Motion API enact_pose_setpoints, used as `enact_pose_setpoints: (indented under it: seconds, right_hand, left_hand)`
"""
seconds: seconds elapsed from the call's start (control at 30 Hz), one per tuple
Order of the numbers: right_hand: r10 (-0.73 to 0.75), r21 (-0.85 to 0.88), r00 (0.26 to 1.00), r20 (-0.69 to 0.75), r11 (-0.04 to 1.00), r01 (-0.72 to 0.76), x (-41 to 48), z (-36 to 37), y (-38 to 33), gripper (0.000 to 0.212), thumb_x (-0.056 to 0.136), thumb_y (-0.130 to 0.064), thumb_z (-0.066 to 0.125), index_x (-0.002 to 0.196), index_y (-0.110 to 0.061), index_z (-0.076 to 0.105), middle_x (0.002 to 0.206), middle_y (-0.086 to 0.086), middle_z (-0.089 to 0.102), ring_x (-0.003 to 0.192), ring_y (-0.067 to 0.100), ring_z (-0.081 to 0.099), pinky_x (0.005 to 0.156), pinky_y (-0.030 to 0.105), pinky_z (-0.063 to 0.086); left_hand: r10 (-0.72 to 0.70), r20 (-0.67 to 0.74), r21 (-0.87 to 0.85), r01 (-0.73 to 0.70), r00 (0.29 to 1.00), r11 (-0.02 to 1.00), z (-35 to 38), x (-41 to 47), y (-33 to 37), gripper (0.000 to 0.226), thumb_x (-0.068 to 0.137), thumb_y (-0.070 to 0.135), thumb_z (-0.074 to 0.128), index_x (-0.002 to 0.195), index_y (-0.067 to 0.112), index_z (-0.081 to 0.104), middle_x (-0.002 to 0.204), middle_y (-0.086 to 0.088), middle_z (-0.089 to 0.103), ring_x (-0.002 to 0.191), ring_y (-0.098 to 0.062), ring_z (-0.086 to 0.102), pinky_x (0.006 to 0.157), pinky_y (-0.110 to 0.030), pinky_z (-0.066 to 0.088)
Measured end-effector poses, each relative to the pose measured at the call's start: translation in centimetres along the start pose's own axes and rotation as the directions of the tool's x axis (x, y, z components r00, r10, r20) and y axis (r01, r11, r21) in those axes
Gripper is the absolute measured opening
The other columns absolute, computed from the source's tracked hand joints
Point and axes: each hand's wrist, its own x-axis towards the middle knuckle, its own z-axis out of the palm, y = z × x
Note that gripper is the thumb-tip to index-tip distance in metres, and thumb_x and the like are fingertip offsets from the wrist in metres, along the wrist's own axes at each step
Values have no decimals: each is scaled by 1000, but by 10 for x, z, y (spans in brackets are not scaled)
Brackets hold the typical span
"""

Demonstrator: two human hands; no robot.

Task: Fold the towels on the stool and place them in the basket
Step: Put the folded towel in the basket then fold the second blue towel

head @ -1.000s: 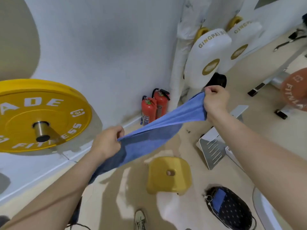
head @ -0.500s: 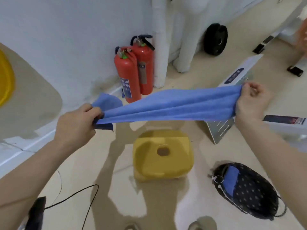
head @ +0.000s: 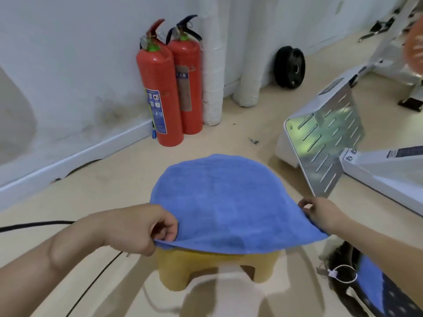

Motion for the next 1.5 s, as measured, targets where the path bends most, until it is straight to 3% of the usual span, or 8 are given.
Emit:
enact_pose_setpoints:
  seconds: [0.17, 0.23, 0.37, 0.53, 0.63, 0.8, 1.17, 1.5]
  right_hand:
    - [99, 160, 991, -94, 984, -83, -12, 1, 26, 12, 90, -15, 55, 88, -15, 67, 92, 12, 69, 83, 29, 59, 72, 31, 40]
    - [174, 317, 985, -12, 935, -161, -25, 7, 33, 27, 92, -27, 56, 90, -2, 67, 82, 13, 66, 73, 27, 57, 69, 31, 42]
    - [230, 628, 833, 503, 565, -535, -36, 24, 39, 62, 88, -62, 48, 104, -4, 62, 67, 12, 55, 48, 22, 43, 47, 22, 38]
    - [-87, 717, 749, 656, 381, -584, -51, 40, 24, 44, 71, -35, 76, 103, -7, 63, 73, 7, 57, 59, 15, 58, 61, 30, 52]
    - [-115, 779, 772, 626, 155, -608, -59, 52, 31, 76, 35, -10, 95, 105, -3, 64, 80, 12, 71, 65, 20, 71, 59, 34, 60]
    - [8, 822, 822, 569, 21, -569, -60, 54, 21, 13, 93, -10, 53, 103, -6, 60, 75, 7, 73, 59, 17, 70, 55, 32, 60]
    - [148, 878, 866, 478, -72, -473, -59, 54, 4, 8, 95, -9, 53, 93, -3, 59, 76, 7, 70, 52, 14, 69, 47, 24, 56]
    - [158, 960, 975, -155, 255, 112, -75, -34, -74, 21, 79, 0, 69, 94, -11, 60, 87, 10, 57, 69, 21, 54, 61, 31, 46]
  left_hand:
    - [-56, 221, -176, 96, 974, 980, 1, -21, 12, 29, 75, -1, 58, 89, 19, 73, 78, 0, 67, 69, -16, 60, 64, -24, 49]
    - [-127, -15, -375, 113, 992, 920, -2, -25, 3, 23, 85, -3, 55, 87, 10, 74, 75, -10, 68, 67, -20, 60, 65, -26, 51]
    - [-616, -460, -768, 62, 640, 638, 16, -2, -40, 19, 93, 7, 44, 93, 6, 63, 75, -12, 57, 58, -21, 51, 55, -27, 50]
    - [-696, -110, -811, 341, 710, 475, 72, 22, -63, 19, 88, 21, 44, 77, 14, 57, 60, -3, 51, 50, -20, 42, 51, -26, 36]
    - [-705, -52, -734, 452, 707, 507, 87, 19, -65, 16, 81, 24, 49, 70, 16, 57, 62, -1, 57, 59, -20, 47, 61, -28, 45]
    - [-540, 107, -812, 387, 835, 437, 96, 15, -64, 9, 72, 17, 44, 63, 17, 45, 60, -5, 48, 54, -20, 34, 58, -28, 27]
    - [-589, -33, -878, 259, 807, 404, 102, 8, -73, 10, 72, -1, 54, 64, 2, 49, 58, -10, 40, 53, -23, 33, 67, -35, 35]
    - [-507, -808, -564, -145, 298, 813, 44, 0, -11, 41, 77, -3, 58, 105, 26, 62, 84, -1, 64, 66, -13, 60, 57, -25, 48]
